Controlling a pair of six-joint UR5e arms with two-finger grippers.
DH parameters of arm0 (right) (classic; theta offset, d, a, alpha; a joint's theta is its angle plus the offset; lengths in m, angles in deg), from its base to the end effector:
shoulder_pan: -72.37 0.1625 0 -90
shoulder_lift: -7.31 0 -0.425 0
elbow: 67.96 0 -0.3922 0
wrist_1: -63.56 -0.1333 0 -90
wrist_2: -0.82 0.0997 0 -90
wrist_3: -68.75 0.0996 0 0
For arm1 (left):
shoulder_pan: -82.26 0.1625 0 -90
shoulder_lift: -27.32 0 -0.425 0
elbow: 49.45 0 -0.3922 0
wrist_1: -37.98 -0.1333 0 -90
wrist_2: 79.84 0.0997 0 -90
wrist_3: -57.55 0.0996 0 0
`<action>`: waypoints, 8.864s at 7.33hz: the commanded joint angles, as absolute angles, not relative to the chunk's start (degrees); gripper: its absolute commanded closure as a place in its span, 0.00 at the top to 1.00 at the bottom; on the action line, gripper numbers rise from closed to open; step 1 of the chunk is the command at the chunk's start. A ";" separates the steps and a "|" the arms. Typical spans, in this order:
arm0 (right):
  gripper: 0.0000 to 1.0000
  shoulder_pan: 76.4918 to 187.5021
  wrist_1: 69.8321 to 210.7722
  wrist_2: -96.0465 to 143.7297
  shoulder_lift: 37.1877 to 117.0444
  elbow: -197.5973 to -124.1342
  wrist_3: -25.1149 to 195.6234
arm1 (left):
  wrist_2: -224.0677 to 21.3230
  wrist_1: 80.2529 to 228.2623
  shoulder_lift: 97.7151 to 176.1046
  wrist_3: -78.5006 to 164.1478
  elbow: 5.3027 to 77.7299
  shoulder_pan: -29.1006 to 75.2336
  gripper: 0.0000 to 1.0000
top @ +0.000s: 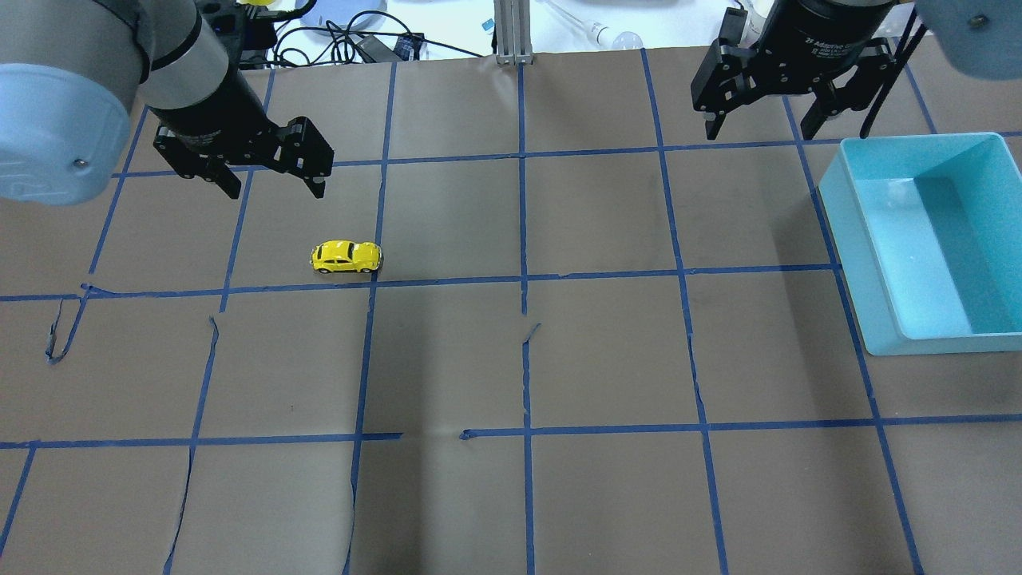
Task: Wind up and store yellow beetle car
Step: 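Lower the left gripper down over the yellow beetle car, then close the left gripper on the yellow car and press it down, then drag the car backward along the table toward the robot with the left gripper, then open the left gripper and raise it, letting the car roll toward the tray, then lower the right gripper over the yellow car beside the tray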
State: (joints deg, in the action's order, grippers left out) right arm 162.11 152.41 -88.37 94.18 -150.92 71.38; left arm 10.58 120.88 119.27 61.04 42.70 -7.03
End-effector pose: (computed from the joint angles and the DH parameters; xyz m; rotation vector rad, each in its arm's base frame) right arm 0.1324 -0.5195 0.5189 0.0783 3.1246 -0.0748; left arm -0.1262 -0.5120 0.4650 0.0757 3.1304 -0.0815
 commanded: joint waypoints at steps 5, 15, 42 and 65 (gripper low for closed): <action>1.00 162.10 152.41 -88.39 94.23 -150.93 71.13 | 10.42 111.98 127.67 83.14 42.83 -7.03 1.00; 1.00 162.10 152.41 -88.39 94.32 -151.10 71.30 | 11.04 93.44 140.16 140.76 50.91 -6.68 0.99; 1.00 162.10 152.33 -88.39 94.50 -151.10 71.13 | 11.65 88.34 144.65 168.38 53.55 13.70 0.23; 0.98 158.07 156.77 -93.40 89.24 -150.75 62.30 | 11.02 114.36 119.96 76.25 44.68 -7.29 0.88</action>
